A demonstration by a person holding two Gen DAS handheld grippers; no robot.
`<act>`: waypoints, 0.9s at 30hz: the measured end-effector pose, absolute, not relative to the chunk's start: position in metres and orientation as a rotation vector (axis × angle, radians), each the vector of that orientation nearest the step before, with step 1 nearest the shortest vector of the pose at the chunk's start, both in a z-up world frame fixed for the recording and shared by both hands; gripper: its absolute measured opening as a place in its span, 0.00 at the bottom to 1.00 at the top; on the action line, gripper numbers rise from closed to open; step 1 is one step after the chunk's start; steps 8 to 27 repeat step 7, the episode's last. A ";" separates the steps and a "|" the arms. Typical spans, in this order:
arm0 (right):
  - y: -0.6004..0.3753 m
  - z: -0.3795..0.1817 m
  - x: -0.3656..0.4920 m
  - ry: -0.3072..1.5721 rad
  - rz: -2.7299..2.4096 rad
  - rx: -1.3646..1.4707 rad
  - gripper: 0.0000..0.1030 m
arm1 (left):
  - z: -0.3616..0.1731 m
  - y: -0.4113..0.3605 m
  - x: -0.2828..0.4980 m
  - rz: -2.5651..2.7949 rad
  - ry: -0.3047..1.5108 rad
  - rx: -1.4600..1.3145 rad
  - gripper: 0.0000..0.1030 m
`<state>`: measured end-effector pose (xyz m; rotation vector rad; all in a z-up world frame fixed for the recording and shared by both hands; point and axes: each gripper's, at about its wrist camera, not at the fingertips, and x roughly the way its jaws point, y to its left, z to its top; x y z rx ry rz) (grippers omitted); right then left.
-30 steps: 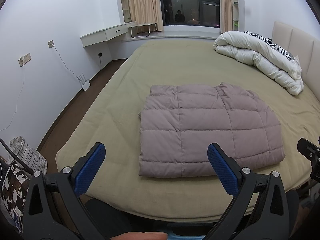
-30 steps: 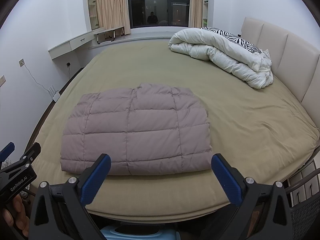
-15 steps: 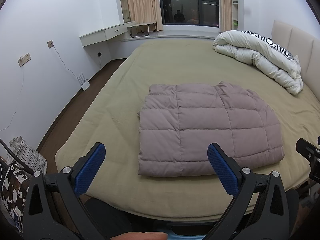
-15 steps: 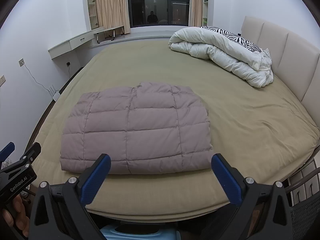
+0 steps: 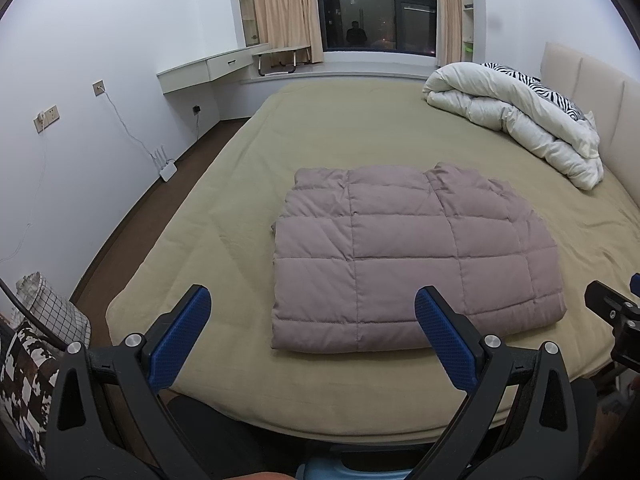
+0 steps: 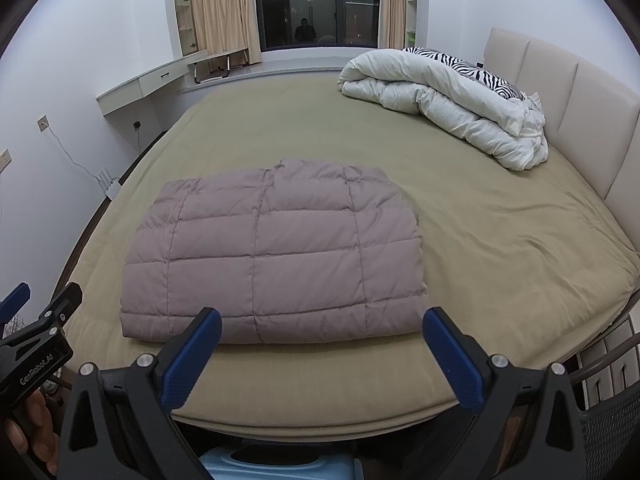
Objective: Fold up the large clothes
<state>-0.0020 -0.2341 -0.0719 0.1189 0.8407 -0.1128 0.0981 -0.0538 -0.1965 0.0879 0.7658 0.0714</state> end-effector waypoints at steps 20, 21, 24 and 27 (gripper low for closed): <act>-0.237 -0.069 -0.001 0.844 -0.111 0.119 1.00 | -0.197 -0.057 0.099 0.047 0.758 0.102 1.00; -0.237 -0.069 -0.001 0.844 -0.111 0.119 1.00 | -0.197 -0.057 0.099 0.047 0.758 0.102 1.00; -0.237 -0.069 -0.001 0.844 -0.111 0.119 1.00 | -0.197 -0.057 0.099 0.047 0.758 0.102 1.00; -0.237 -0.069 -0.001 0.844 -0.111 0.119 1.00 | -0.197 -0.057 0.099 0.047 0.758 0.102 1.00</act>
